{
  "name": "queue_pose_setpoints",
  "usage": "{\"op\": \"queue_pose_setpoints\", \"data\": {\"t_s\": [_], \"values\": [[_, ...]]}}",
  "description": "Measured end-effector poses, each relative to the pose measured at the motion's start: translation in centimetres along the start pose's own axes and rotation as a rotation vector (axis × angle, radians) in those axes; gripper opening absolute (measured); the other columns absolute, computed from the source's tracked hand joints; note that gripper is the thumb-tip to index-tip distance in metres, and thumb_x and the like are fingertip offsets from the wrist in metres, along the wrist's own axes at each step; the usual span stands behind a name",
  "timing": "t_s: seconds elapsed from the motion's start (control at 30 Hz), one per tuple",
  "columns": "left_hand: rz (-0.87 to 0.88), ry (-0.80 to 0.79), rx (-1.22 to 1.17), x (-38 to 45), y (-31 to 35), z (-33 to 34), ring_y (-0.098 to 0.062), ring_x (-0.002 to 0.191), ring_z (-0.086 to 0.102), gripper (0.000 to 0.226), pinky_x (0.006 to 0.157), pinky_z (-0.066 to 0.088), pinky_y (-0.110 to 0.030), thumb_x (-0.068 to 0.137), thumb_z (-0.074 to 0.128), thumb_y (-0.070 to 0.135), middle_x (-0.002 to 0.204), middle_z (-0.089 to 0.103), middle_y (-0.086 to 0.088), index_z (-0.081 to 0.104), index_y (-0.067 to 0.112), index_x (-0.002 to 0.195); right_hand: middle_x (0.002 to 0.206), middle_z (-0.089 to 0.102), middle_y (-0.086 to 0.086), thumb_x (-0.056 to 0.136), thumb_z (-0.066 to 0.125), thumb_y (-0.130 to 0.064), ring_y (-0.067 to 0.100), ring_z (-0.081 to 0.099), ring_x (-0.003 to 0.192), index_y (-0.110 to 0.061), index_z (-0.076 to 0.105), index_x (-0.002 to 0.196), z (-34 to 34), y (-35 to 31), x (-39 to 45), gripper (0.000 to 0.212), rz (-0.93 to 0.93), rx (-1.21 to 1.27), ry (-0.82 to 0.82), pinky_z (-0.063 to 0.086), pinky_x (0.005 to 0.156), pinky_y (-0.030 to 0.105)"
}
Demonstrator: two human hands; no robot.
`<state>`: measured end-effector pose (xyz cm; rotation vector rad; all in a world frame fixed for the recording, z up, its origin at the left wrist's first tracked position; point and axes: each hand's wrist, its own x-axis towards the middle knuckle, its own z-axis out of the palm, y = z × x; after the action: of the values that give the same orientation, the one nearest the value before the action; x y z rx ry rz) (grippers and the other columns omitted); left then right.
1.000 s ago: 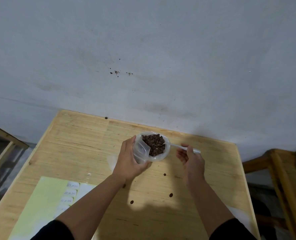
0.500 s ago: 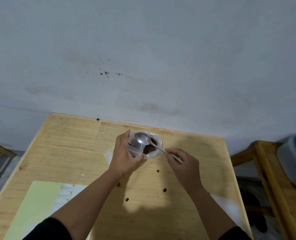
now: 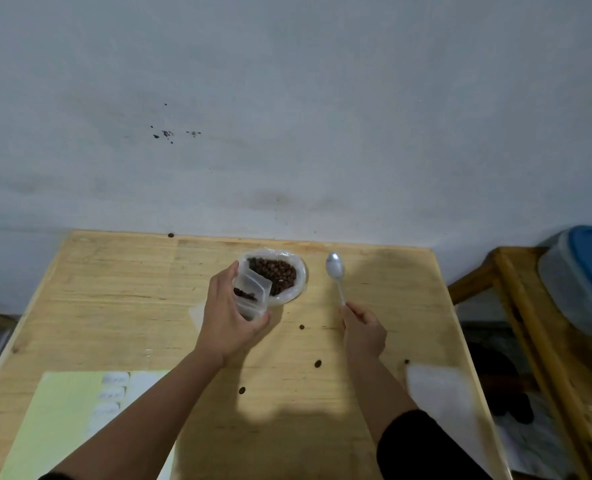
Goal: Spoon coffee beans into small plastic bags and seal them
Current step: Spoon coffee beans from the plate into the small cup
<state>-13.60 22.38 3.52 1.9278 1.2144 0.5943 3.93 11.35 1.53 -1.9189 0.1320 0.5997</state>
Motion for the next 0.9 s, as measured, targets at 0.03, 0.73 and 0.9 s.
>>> {"op": "queue_pose_setpoints", "data": {"t_s": [0.03,0.73,0.9], "values": [[-0.001,-0.007,0.005,-0.2,0.0,0.1,-0.007,0.122,0.037,0.101,0.1,0.029,-0.017,0.066,0.084,0.028,0.139,0.033,-0.003,0.023,0.016,0.145,0.08,0.071,0.0,0.076,0.071,-0.017,0.016,0.064,0.075,-0.019,0.072,0.082,0.4,0.2,0.2,0.006,-0.009,-0.019,0.019,0.053,0.077,0.034],[0.068,-0.11,-0.083,-1.9,3.2,-1.5,0.004,0.12,0.029,0.117,0.089,0.023,0.002,0.053,0.069,0.067,0.137,0.029,0.007,0.017,0.021,0.148,0.09,0.072,-0.015,0.08,0.066,-0.031,-0.004,0.066,0.084,-0.029,0.07,0.101,1.3,-6.4,-6.7,0.021,-0.445,-0.279,-0.661,0.051,0.078,0.014],[0.094,-0.156,-0.104,-2.1,4.2,-3.1,-0.002,0.12,0.03,0.127,0.102,0.028,-0.019,0.046,0.087,0.048,0.13,0.027,0.013,0.016,0.023,0.148,0.069,0.069,-0.011,0.082,0.066,-0.022,0.0,0.062,0.064,-0.016,0.074,0.084,1.5,-9.1,-7.9,0.01,-0.475,-0.306,-0.72,0.05,0.064,0.012]]}}
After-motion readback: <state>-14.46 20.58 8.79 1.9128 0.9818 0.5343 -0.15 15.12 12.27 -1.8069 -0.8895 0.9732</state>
